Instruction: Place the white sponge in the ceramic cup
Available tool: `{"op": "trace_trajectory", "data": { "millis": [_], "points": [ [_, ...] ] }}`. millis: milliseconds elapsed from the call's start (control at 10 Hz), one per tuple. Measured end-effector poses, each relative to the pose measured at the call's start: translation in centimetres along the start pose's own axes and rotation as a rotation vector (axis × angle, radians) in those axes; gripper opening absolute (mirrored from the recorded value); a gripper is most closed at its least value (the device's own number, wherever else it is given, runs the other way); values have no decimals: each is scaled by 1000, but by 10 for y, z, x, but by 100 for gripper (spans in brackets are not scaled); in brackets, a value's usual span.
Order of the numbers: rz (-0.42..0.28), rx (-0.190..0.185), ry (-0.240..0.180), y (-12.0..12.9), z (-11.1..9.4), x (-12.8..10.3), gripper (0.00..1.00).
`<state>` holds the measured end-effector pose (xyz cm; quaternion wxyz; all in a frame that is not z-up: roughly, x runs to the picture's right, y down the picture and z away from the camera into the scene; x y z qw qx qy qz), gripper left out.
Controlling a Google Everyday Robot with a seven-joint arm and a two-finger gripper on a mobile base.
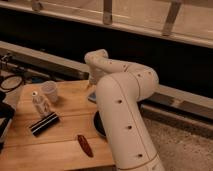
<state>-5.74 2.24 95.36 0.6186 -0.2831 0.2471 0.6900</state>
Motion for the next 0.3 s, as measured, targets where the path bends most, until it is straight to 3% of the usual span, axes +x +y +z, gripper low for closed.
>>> {"op": "trace_trajectory", "data": {
  "millis": [300],
  "points": [
    [6, -29, 49, -3, 21, 4, 80]
  ]
}}
